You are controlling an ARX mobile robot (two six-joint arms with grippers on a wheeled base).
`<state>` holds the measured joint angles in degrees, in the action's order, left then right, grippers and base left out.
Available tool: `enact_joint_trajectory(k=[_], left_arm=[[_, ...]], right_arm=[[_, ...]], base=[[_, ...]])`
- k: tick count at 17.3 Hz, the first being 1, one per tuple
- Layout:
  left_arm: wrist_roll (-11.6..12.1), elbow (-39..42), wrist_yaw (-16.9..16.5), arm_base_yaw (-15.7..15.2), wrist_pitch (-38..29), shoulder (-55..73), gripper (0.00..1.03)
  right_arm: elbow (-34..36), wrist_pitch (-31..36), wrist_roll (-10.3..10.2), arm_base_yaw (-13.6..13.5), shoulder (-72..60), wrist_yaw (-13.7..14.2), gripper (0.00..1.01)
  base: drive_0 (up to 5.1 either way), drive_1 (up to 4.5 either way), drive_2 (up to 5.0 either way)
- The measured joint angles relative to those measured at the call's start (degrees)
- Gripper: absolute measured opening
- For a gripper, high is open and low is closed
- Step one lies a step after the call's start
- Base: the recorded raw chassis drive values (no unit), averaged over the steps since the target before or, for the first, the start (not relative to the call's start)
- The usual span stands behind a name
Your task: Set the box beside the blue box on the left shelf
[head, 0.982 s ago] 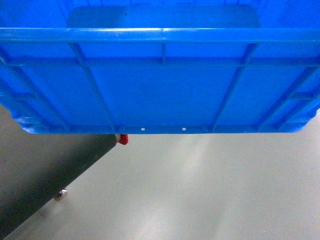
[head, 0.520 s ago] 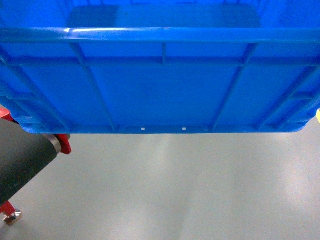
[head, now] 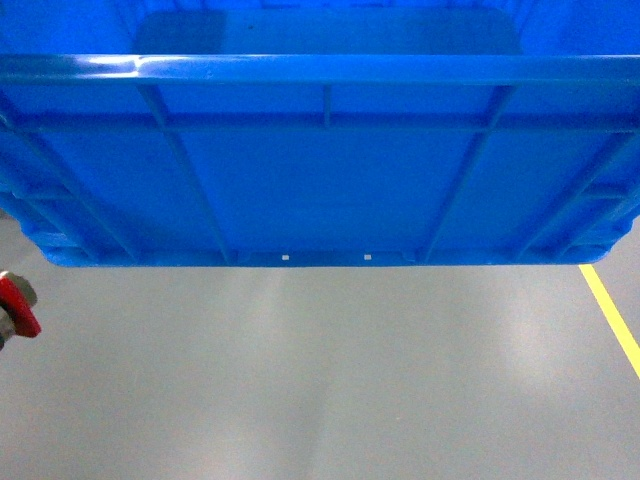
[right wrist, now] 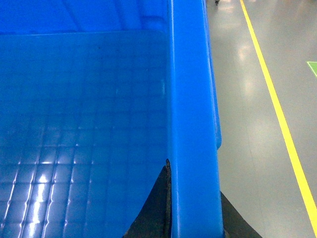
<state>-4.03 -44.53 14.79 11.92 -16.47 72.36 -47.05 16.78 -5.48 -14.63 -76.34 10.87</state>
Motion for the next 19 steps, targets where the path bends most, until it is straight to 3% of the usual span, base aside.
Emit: enact_joint_trajectory(k=[9, 19], left_arm=[[0.0, 0.0, 0.0, 0.0, 0.0, 0.0, 0.09], [0.0, 0.0, 0.1, 0.2, 0.1, -0.1, 0.09]], right_arm=[[0.0, 0.0, 0.0, 0.0, 0.0, 0.0, 0.08], [0.0, -0.3, 0.1, 0.0, 0.3, 0.1, 0.08]], base=[[-1.5, -1.48, -1.5], [0.0, 4.16, -4.1]])
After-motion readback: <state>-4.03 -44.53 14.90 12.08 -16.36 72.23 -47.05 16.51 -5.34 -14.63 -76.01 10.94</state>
